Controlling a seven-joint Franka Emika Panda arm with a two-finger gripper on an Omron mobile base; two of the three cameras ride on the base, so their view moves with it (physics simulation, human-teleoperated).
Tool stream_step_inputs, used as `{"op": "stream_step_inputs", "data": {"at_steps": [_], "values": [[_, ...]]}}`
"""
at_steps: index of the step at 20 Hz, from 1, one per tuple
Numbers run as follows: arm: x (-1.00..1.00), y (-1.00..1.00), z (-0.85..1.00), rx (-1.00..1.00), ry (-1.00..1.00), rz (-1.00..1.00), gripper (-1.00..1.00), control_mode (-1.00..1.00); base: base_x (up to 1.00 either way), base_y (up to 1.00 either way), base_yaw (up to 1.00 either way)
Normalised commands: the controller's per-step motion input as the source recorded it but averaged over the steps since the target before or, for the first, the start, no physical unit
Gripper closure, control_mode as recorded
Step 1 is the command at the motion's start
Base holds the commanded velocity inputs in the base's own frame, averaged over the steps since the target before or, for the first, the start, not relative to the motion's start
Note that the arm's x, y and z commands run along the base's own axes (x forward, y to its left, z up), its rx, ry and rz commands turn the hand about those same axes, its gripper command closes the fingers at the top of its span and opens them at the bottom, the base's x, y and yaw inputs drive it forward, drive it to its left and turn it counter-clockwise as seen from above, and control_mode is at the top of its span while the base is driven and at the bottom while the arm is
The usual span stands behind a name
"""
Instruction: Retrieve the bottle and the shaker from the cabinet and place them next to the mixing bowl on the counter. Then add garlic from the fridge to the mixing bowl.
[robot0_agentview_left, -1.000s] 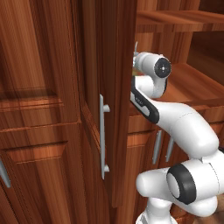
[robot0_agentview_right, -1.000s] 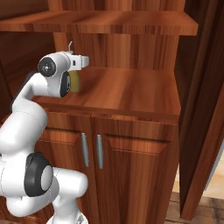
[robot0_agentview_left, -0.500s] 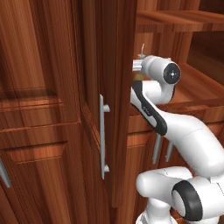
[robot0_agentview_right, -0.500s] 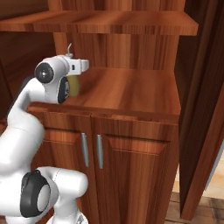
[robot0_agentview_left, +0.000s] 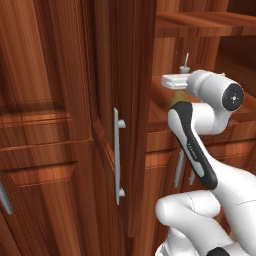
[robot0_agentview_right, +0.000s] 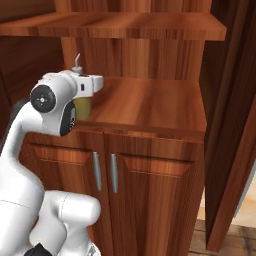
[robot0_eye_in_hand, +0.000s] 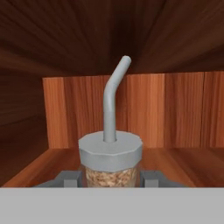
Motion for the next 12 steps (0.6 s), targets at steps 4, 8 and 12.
{"op": "stream_step_inputs", "data": {"at_steps": [4, 8, 12], "values": [[-1.00, -0.04, 0.12, 0.00, 0.02, -0.02, 1.00, -1.00, 0.00, 0.00, 0.00], [-1.00, -0.13, 0.19, 0.00, 0.05, -0.02, 1.00, -1.00, 0.00, 0.00, 0.00], [-0.86, -0.14, 0.07, 0.00, 0.12, -0.03, 1.00, -1.00, 0.00, 0.00, 0.00]]}}
